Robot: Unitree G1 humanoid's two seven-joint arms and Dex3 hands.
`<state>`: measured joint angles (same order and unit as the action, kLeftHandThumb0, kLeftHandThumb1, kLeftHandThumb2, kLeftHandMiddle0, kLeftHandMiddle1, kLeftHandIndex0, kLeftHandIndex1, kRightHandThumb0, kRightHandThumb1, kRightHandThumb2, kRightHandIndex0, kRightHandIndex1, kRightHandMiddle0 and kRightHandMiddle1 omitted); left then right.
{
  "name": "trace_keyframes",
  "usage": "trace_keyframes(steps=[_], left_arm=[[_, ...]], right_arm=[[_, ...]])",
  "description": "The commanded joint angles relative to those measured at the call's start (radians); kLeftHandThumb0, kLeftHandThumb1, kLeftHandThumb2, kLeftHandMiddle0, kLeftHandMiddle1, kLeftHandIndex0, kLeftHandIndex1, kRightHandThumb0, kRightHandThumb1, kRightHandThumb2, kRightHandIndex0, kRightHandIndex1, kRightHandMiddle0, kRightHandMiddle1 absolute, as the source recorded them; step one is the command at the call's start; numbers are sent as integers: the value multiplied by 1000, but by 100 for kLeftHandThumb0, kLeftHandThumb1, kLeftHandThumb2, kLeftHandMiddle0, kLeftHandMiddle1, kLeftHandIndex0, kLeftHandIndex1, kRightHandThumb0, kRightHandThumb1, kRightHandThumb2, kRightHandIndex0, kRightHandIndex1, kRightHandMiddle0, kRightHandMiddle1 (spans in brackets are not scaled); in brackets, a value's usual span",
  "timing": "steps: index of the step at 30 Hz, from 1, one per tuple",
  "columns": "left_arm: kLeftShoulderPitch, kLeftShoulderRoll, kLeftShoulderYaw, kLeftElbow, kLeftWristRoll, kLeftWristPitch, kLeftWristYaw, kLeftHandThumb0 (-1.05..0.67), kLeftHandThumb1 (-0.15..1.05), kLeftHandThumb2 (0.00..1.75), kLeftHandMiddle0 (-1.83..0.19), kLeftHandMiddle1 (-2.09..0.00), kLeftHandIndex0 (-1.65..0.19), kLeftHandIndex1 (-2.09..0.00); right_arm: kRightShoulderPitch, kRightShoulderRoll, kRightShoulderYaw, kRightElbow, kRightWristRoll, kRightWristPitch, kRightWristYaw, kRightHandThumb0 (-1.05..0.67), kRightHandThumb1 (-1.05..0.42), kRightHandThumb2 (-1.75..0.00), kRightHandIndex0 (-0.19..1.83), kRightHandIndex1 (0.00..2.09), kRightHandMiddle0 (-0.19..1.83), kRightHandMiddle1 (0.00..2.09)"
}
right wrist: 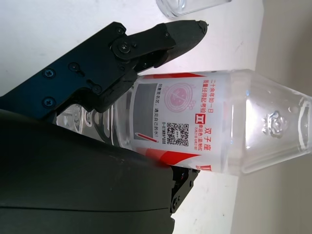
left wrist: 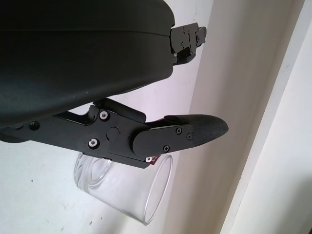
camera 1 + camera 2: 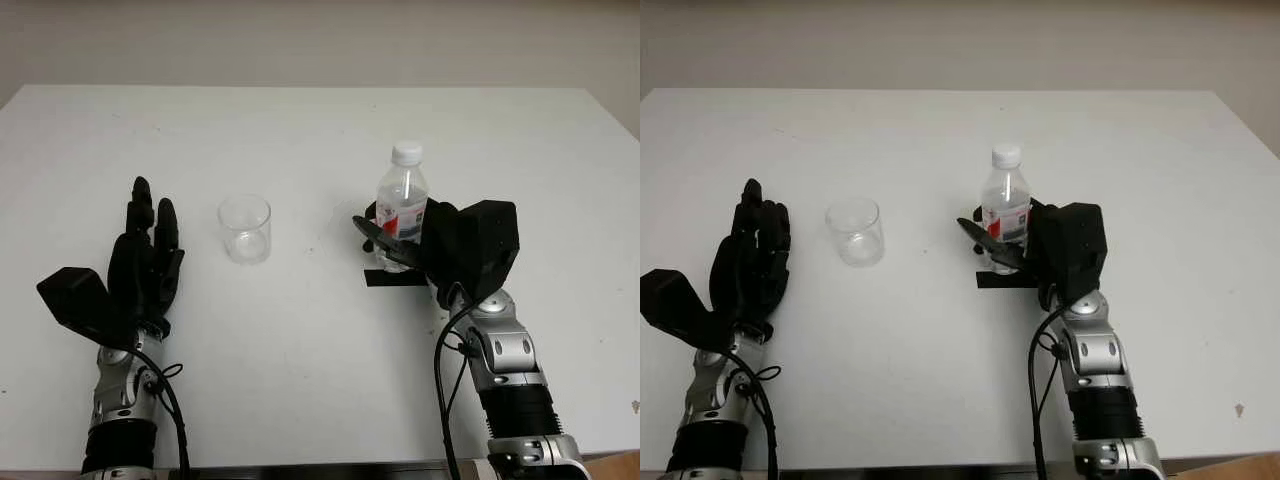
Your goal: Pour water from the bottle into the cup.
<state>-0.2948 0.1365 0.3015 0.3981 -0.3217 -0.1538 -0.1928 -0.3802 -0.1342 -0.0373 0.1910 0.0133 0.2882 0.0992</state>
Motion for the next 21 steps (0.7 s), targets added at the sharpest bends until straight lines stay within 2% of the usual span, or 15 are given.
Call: trace_keyframes(steps=[1, 5, 12, 18, 21], left_arm=[[26, -4, 3, 9, 0, 12, 4, -62, 105, 48, 14, -5, 16, -5], [25, -1, 4, 8, 1, 15, 4, -62, 105, 48, 14, -6, 15, -6], [22, 7, 4, 8, 5, 18, 3, -62, 105, 49, 13, -6, 15, -6], [21, 11, 8, 10, 1, 23, 2, -62, 105, 48, 13, -5, 15, -6], [22, 12, 10, 6, -6, 26, -7, -61, 105, 48, 13, -5, 15, -5]], right_arm=[[2, 3, -1, -38, 3, -15, -3, -40, -105, -41, 154, 209, 117, 209], [12, 11, -8, -47, 18, -3, -4, -41, -105, -41, 153, 209, 115, 209], [21, 16, -12, -1, 37, -78, 16, -42, -105, -40, 152, 209, 112, 209], [18, 20, -16, 31, 39, -112, 18, -42, -105, -38, 140, 209, 102, 209], [19, 23, -18, 42, 40, -132, 20, -45, -105, -24, 130, 209, 92, 209]])
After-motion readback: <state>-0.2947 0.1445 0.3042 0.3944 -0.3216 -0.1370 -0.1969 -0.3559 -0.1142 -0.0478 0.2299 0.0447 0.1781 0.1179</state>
